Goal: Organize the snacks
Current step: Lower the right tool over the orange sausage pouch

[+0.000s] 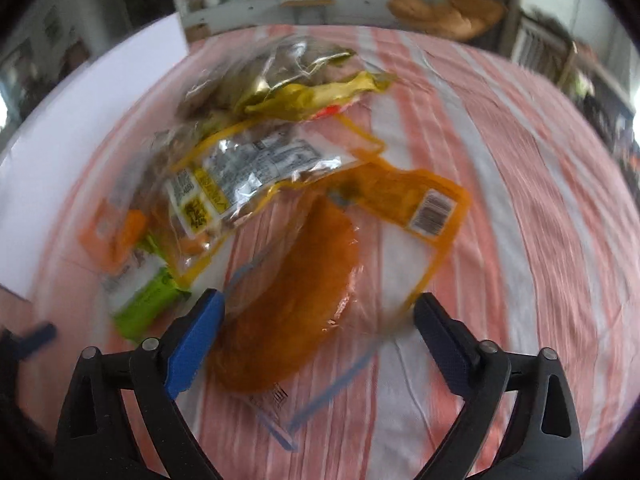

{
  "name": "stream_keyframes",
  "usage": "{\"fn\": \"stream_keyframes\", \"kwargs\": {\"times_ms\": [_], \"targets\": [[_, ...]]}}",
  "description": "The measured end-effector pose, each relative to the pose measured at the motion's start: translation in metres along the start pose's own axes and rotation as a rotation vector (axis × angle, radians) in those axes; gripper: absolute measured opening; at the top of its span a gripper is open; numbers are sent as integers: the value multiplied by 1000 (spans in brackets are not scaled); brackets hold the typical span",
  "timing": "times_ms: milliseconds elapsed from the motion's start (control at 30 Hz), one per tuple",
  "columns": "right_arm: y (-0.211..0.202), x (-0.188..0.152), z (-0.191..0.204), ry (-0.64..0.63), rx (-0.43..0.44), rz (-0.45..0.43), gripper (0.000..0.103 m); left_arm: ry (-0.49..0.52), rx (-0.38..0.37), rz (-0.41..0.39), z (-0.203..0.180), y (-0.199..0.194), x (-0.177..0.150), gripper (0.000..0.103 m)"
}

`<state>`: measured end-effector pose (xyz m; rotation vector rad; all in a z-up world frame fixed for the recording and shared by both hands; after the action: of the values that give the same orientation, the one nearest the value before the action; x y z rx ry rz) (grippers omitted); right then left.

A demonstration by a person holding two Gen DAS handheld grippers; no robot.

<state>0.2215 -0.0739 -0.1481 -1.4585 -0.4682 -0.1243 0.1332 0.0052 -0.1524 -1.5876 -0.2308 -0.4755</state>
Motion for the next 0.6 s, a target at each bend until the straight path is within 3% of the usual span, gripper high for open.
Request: {"fn": "stream_keyframes", "kwargs": {"times_ms": [267, 367, 600], "targets": [[-6, -3, -65, 58, 0, -52, 96, -1, 0, 0, 0, 0, -1, 103], [-6, 1, -69, 41, 37, -88, 97, -1, 0, -1, 0, 0, -1, 103], [0, 5, -62, 34, 21, -82, 98, 0, 0, -1, 0, 0, -1, 103]]}}
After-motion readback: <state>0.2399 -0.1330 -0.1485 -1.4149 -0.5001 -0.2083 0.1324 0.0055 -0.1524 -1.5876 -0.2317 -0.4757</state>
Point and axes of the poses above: each gripper's, at about its wrist camera, not at the fingertips, and y roughly the way its jaws point, z to its left, x to its top, the point moved 10 cm from there along y, roughly the way its jaws point, and after that the axes turned 12 degrees about z, right-handed, at the moved point
